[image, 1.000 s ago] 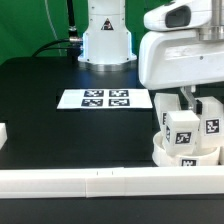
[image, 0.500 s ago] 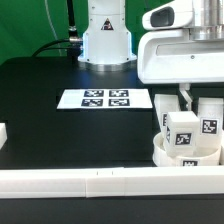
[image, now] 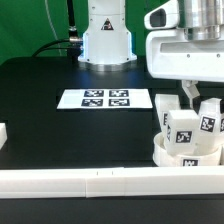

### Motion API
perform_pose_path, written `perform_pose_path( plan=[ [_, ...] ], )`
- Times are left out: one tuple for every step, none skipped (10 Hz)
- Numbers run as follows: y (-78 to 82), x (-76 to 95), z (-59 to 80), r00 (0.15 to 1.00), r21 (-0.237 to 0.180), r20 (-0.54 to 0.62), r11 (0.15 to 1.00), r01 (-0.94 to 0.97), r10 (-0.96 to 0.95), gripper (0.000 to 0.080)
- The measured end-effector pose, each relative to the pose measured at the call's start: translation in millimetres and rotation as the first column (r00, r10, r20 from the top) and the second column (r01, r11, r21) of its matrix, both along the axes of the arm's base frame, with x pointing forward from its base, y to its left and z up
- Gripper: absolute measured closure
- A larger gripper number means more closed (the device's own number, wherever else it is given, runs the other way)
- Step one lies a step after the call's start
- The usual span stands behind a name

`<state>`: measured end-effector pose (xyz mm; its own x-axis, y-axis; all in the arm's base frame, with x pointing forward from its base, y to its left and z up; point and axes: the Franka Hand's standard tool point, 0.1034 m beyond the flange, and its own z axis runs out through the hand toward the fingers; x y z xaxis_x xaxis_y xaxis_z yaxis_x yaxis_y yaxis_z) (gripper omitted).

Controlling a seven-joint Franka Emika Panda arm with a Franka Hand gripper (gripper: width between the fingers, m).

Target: Assemble stool

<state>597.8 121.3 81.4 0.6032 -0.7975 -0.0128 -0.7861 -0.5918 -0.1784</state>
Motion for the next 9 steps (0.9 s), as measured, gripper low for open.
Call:
perform_pose_path(
  plan=[
    [-1.2, 0.1, -0.1, 0.995, 0.032, -0.005, 0.995, 0.1, -0.099, 0.0465],
    [-0.9, 0.0, -0.2, 0.971, 0.069, -0.027, 0.968, 0.24, -0.239, 0.0465],
    [2.2, -0.7, -0.4, 0.928, 0.095, -0.058, 0.924, 0.371, -0.367, 0.0465],
    [4.3, -1.1, -0.4, 0.899, 0.105, -0.076, 0.893, 0.438, -0.432, 0.0465],
    [4.1, -1.0, -0.3, 0.879, 0.111, -0.086, 0.873, 0.475, -0.468, 0.0465],
    [4.5, -1.1, -0.5, 0.844, 0.12, -0.105, 0.836, 0.535, -0.526, 0.0465],
    [4.6, -1.3, -0.8, 0.81, 0.125, -0.122, 0.801, 0.586, -0.573, 0.0464],
    [4.6, -1.5, -1.0, 0.788, 0.129, -0.133, 0.777, 0.616, -0.602, 0.0464],
    [3.1, -1.6, -1.2, 0.719, 0.139, -0.161, 0.705, 0.695, -0.676, 0.0464]
  ],
)
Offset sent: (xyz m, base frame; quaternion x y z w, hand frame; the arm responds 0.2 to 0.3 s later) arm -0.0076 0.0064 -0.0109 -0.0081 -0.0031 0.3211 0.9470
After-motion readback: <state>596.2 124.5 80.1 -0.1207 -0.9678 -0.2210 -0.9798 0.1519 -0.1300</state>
